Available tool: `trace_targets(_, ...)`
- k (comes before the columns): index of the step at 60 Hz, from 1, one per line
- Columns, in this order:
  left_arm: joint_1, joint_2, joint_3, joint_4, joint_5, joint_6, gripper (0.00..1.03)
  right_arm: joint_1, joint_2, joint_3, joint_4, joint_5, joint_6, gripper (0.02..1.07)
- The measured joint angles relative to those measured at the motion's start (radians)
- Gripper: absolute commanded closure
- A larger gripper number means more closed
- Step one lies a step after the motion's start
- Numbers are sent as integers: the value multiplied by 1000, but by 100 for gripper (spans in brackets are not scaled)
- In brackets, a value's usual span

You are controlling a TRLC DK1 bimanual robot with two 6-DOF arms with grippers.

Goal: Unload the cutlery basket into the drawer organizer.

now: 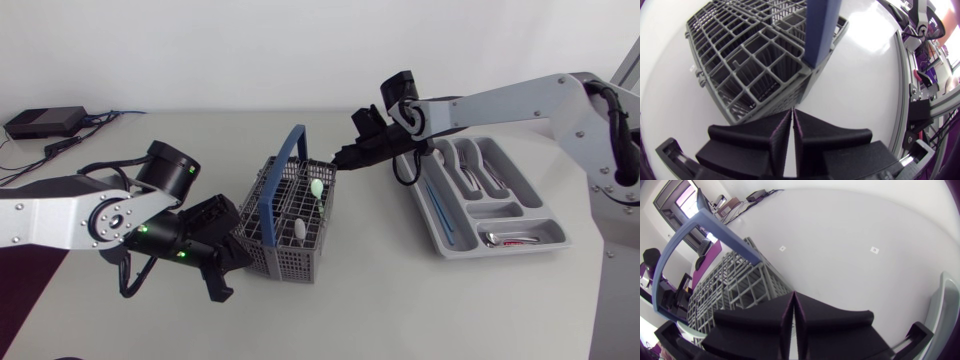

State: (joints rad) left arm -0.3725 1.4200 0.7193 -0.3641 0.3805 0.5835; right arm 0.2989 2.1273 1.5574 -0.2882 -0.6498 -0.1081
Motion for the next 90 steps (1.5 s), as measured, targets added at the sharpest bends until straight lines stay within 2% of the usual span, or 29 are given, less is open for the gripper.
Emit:
trace_targets(37, 187, 110, 112, 11, -23, 21, 87, -10, -284, -358, 21, -19, -11, 101)
trace_targets(64, 185, 233, 278, 34, -41, 22, 87, -12, -500, -571, 27, -19, -11, 101)
trace_targets(78, 184, 301, 341, 50, -41, 20, 87, -3, -513, -608, 37, -18, -6, 101)
trace_targets(90, 191, 346, 376, 60, -34, 20, 87, 19, -511, -617, 39, 21, -2, 101)
